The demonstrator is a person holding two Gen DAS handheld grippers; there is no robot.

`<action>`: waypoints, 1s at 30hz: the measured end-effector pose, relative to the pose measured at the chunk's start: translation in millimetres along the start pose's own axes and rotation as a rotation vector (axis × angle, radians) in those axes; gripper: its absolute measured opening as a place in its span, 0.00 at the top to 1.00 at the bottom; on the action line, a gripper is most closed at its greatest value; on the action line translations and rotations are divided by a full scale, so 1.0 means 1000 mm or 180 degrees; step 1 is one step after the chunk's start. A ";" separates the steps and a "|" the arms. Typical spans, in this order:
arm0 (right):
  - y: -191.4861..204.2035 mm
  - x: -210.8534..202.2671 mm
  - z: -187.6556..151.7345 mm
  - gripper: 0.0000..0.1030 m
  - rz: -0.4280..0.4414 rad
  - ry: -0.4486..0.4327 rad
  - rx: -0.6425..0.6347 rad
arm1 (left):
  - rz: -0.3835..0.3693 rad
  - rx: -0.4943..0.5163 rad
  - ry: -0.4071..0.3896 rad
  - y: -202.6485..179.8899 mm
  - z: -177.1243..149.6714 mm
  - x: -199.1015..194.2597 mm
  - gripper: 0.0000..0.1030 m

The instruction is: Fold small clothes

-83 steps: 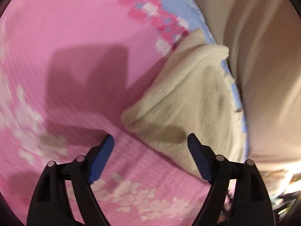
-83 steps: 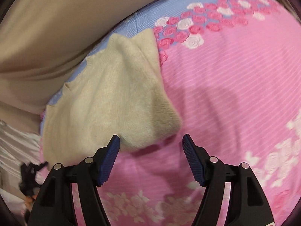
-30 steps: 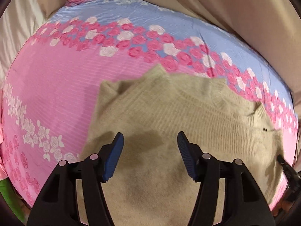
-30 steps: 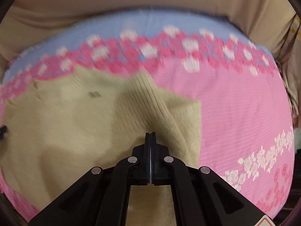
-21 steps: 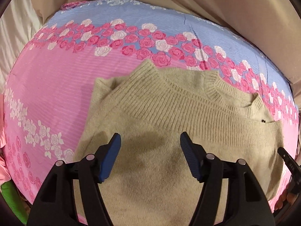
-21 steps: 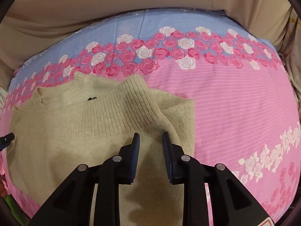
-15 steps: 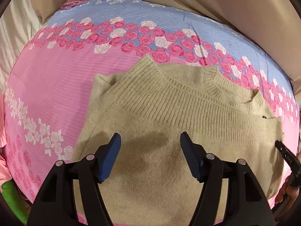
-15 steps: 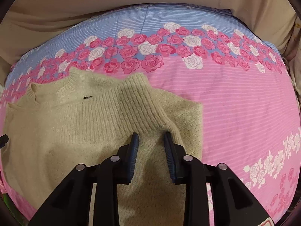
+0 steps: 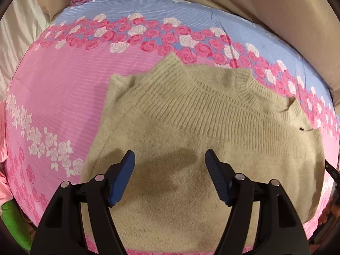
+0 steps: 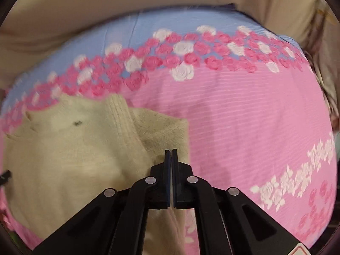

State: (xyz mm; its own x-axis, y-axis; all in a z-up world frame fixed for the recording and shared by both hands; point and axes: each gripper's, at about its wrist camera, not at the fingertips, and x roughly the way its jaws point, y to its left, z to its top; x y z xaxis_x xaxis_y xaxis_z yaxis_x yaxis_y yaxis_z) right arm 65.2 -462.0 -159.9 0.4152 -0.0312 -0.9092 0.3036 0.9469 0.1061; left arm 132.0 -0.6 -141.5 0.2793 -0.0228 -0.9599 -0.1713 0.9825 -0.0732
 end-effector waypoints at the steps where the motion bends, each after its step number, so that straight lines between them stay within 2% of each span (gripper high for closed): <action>1: -0.004 -0.009 -0.004 0.82 0.0058 -0.0019 0.0058 | -0.0034 -0.0021 -0.0028 0.002 -0.001 -0.003 0.35; 2: -0.008 -0.017 -0.011 0.71 0.0139 -0.0040 0.0084 | -0.0056 -0.0030 -0.0036 0.005 -0.002 -0.005 0.35; 5: -0.010 -0.027 -0.033 0.70 0.0197 0.0082 -0.0051 | -0.0115 -0.0035 -0.0025 0.008 -0.007 -0.010 0.35; 7: -0.009 -0.029 -0.049 0.60 0.0197 0.0154 -0.0108 | -0.0142 -0.0011 -0.0022 0.006 -0.012 -0.012 0.35; 8: -0.008 -0.026 -0.059 0.48 0.0170 0.0210 -0.0138 | -0.0158 0.0006 -0.0016 0.004 -0.015 -0.013 0.35; 9: -0.006 -0.022 -0.068 0.46 0.0155 0.0255 -0.0179 | -0.0180 0.0025 -0.0006 0.002 -0.018 -0.013 0.34; 10: -0.005 -0.014 -0.077 0.52 0.0133 0.0329 -0.0226 | -0.0193 0.0053 0.0016 -0.002 -0.022 -0.013 0.34; 11: -0.004 -0.009 -0.082 0.81 0.0179 0.0396 -0.0233 | -0.0198 0.0079 0.0046 -0.006 -0.026 -0.012 0.34; 13: -0.003 -0.018 -0.085 0.88 0.0197 0.0295 -0.0148 | -0.0246 0.0140 0.0107 -0.014 -0.032 -0.012 0.34; 16: -0.008 -0.042 -0.082 0.94 0.0132 0.0111 -0.0086 | -0.0307 0.0288 0.0084 -0.030 -0.043 -0.019 0.34; 17: -0.012 -0.038 -0.084 0.94 0.0124 0.0141 -0.0086 | -0.0306 0.0341 0.0069 -0.035 -0.046 -0.021 0.34; 19: -0.018 -0.019 -0.090 0.94 0.0104 0.0380 -0.0164 | -0.0302 0.0442 0.0057 -0.044 -0.051 -0.023 0.34; 23: -0.010 -0.051 -0.072 0.90 0.0063 0.0051 -0.0162 | -0.0338 0.0437 0.0110 -0.052 -0.060 -0.025 0.32; 26: 0.009 -0.065 -0.050 0.90 0.0167 -0.0154 -0.0290 | -0.0313 0.0466 0.0129 -0.057 -0.065 -0.023 0.32; 28: 0.021 -0.057 -0.037 0.91 0.0202 -0.0171 -0.0384 | -0.0295 0.0480 0.0145 -0.059 -0.068 -0.023 0.32; 29: 0.028 -0.046 -0.030 0.97 0.0239 -0.0117 -0.0420 | -0.0293 0.0481 0.0139 -0.061 -0.070 -0.024 0.32; 30: 0.032 -0.034 -0.026 0.98 0.0224 -0.0074 -0.0453 | -0.0290 0.0485 0.0132 -0.062 -0.070 -0.025 0.32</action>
State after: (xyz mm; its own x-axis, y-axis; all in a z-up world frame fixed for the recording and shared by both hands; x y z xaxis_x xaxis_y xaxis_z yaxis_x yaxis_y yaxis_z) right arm 38.8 -421.9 -136.0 0.4515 0.0308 -0.8918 0.1493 0.9827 0.1095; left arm 69.3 -74.1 -132.4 0.2475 -0.1174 -0.9618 -0.0012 0.9926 -0.1215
